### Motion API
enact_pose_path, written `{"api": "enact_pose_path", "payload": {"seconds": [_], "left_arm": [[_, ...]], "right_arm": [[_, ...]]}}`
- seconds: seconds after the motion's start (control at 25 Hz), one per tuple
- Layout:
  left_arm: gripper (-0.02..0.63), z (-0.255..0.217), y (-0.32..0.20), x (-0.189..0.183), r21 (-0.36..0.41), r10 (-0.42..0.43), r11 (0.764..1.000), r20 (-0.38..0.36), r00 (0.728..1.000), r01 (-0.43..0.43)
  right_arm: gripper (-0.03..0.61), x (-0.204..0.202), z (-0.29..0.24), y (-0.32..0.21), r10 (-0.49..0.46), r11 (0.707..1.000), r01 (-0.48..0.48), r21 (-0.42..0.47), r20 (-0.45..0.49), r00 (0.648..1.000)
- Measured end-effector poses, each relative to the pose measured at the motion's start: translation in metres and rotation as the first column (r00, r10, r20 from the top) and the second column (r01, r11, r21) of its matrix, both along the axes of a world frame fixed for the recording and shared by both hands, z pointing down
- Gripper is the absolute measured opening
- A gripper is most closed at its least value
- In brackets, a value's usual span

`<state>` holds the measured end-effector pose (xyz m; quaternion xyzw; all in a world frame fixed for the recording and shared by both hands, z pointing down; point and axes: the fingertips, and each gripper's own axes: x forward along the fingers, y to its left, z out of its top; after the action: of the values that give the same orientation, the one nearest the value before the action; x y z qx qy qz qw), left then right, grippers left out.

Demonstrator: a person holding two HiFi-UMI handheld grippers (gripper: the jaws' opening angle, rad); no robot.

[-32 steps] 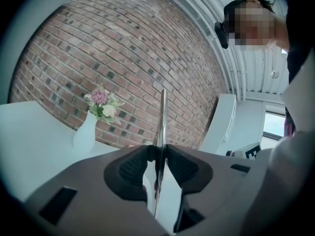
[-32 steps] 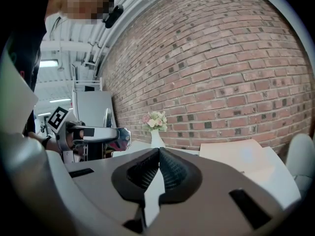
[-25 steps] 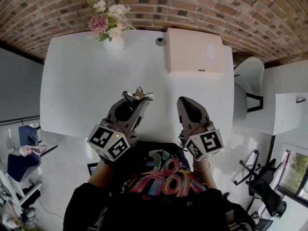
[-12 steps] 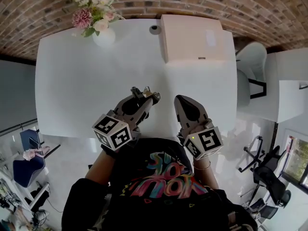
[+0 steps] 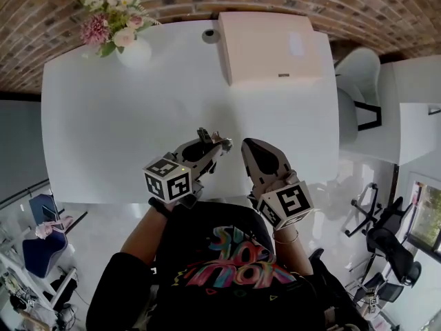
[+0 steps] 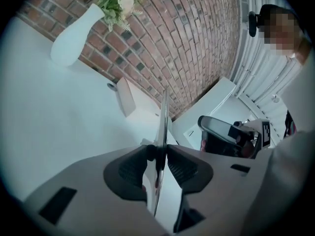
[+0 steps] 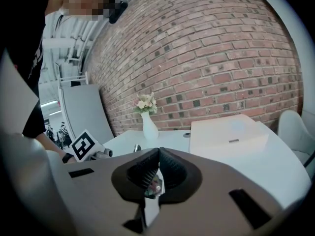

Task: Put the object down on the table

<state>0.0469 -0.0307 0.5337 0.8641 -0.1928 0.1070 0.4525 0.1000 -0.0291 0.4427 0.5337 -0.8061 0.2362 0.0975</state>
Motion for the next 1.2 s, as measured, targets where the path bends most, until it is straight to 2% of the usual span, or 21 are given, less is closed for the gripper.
{"api": "enact_pose_path", "payload": {"seconds": [0.24, 0.44, 0.92, 1.2], "left_arm": [[0.137, 0.029, 0.005, 0.017, -0.081, 0.064, 0.995, 0.007, 0.998, -0.063], [0.135, 0.043, 0.001, 0.024, -0.152, 0.057, 0.987, -0.003, 0.998, -0.056], [0.139, 0.056, -0.002, 0.011, -0.196, 0.047, 0.980, 0.054, 0.997, -0.035], [0.166, 0.062, 0.001, 0.003, -0.229, 0.058, 0.973, 0.098, 0.993, -0.035]], "right_arm": [[0.017, 0.002, 0.008, 0.002, 0.021, 1.000, -0.020, -0.009, 0.017, 1.000], [0.017, 0.000, 0.015, 0.010, 0.034, 0.999, -0.033, -0.031, 0.030, 0.999], [0.017, -0.003, 0.020, 0.010, 0.042, 0.998, -0.040, -0.056, 0.044, 0.998], [0.017, -0.008, 0.017, 0.004, 0.038, 0.998, -0.035, -0.055, 0.051, 0.998]]}}
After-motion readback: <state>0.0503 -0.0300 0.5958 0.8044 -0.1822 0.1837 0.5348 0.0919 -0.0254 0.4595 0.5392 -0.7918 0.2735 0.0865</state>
